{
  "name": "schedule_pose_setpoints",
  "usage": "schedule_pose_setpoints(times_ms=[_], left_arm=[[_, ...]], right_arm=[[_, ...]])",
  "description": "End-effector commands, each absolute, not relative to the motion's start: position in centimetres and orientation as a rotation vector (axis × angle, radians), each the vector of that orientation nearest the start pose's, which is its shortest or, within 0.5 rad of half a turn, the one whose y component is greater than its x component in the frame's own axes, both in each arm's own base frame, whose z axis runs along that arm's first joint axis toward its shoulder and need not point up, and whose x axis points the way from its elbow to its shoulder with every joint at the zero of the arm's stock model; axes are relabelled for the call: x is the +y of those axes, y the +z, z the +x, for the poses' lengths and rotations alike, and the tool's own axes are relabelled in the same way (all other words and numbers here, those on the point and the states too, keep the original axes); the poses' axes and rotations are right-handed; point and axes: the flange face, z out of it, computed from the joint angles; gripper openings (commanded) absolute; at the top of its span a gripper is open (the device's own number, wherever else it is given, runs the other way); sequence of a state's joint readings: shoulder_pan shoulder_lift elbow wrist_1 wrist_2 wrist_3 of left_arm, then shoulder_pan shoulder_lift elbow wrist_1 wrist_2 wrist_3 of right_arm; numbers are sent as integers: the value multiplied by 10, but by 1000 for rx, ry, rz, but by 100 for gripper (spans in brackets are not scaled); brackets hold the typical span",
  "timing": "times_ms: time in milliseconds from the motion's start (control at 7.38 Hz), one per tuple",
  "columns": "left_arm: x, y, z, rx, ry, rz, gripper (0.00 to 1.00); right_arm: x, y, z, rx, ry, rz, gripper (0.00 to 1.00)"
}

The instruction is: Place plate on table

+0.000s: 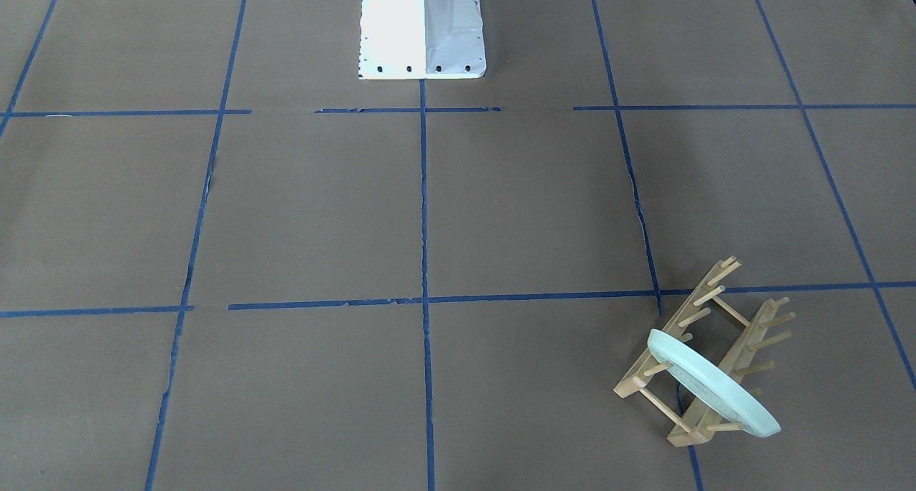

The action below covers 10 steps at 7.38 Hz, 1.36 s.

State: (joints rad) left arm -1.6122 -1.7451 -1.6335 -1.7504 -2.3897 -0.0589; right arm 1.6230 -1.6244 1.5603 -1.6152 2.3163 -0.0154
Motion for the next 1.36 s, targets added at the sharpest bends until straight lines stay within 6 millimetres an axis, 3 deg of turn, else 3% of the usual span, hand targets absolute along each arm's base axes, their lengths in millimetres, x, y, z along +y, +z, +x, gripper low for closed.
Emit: schedule_pose_setpoints(times_ms=[0, 136, 271, 407, 542, 678, 949, 1085, 1220], left_arm=[[-602, 450, -53, 982, -97, 383, 100], [-601, 430, 7, 1073, -113, 369, 100], [-602, 405, 59, 1181, -234, 299, 100], [-604, 382, 99, 1292, -350, 203, 100], [-614, 372, 108, 1359, -474, 170, 100], [-618, 376, 128, 1421, -634, 184, 100], [-652, 375, 158, 1579, -963, 71, 100], [-660, 367, 199, 1596, -1059, 53, 100], [-679, 360, 222, 1598, -1118, 35, 100]], right_arm=[[-456, 696, 90, -748, 76, -79, 100], [-456, 696, 90, -748, 76, -79, 100], [-456, 696, 90, -748, 76, -79, 100], [-456, 696, 90, -748, 76, -79, 100], [-456, 695, 90, -748, 75, -77, 100], [-456, 696, 90, -748, 76, -79, 100], [-456, 695, 90, -748, 75, -77, 100], [-456, 696, 90, -748, 76, -79, 100], [-456, 696, 90, -748, 76, -79, 100]])
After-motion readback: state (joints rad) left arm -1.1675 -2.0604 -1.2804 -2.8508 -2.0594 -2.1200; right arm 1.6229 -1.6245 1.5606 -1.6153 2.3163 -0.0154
